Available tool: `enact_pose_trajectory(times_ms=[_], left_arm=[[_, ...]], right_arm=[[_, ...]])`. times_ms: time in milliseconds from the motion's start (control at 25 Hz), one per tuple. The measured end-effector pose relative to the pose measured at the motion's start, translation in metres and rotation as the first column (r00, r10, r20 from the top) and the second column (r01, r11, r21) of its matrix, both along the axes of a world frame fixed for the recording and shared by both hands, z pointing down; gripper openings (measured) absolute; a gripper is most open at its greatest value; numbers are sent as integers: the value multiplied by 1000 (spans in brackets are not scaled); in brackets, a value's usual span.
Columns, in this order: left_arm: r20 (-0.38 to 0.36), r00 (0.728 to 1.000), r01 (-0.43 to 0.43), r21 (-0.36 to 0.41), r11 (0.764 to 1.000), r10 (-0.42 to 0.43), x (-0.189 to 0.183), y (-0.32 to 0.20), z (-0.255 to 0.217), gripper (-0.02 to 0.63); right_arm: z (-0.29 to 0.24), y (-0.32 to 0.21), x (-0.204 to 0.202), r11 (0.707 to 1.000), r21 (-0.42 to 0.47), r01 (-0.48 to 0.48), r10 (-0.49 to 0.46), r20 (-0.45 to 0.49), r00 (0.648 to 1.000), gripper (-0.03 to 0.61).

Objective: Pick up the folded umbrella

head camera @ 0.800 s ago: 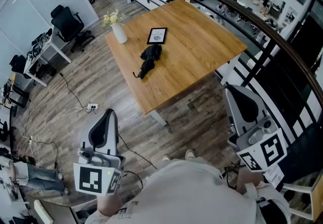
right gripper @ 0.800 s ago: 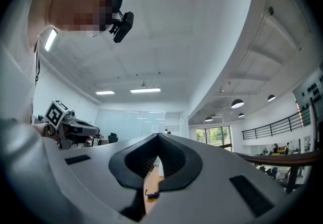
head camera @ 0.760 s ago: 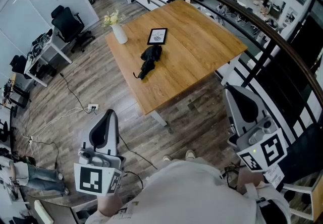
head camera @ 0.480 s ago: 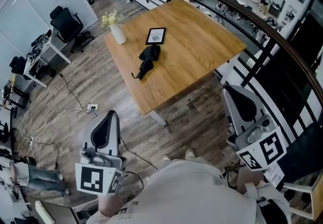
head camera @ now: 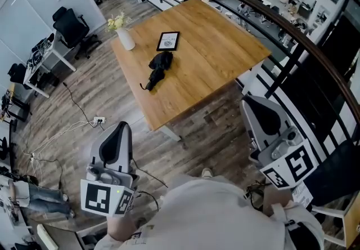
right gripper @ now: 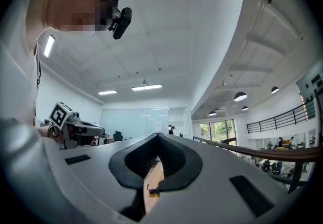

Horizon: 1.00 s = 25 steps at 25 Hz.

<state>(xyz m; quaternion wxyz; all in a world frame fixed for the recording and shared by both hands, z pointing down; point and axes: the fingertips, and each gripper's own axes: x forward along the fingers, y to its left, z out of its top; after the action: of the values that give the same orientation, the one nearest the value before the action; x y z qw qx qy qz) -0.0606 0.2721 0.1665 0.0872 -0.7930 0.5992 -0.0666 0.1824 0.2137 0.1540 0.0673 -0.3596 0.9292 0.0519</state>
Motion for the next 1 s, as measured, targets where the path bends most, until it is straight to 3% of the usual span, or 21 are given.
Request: enact_pose_trajectory(times_ms=[80, 160, 200, 400, 760, 1000], left_arm=[[-24, 1000, -10, -5, 1000, 10, 3, -6, -1, 29], [-20, 1000, -3, -21, 1000, 2, 2, -14, 3, 151], [-9, 1000, 9, -28, 1000, -9, 0, -18, 6, 178], [-7, 999, 47, -22, 999, -47, -8, -41, 5, 219], [-18, 1000, -7, -46, 999, 6, 0, -98, 23, 224], [-38, 999, -23, -58, 998, 20, -19, -156, 28, 224]], right_arm=[[1, -4, 2, 1000, -1, 11, -11, -10, 1000, 28], [8, -10, 2, 1000, -15, 17, -17, -16, 1000, 28], [13, -12, 1, 1000, -25, 19, -20, -16, 1000, 28], [28, -29, 2, 999, -48, 13, -15, -33, 999, 28], [32, -78, 3, 999, -33, -17, 15, -79, 997, 28], [40, -139, -18, 999, -47, -25, 20, -115, 993, 28]])
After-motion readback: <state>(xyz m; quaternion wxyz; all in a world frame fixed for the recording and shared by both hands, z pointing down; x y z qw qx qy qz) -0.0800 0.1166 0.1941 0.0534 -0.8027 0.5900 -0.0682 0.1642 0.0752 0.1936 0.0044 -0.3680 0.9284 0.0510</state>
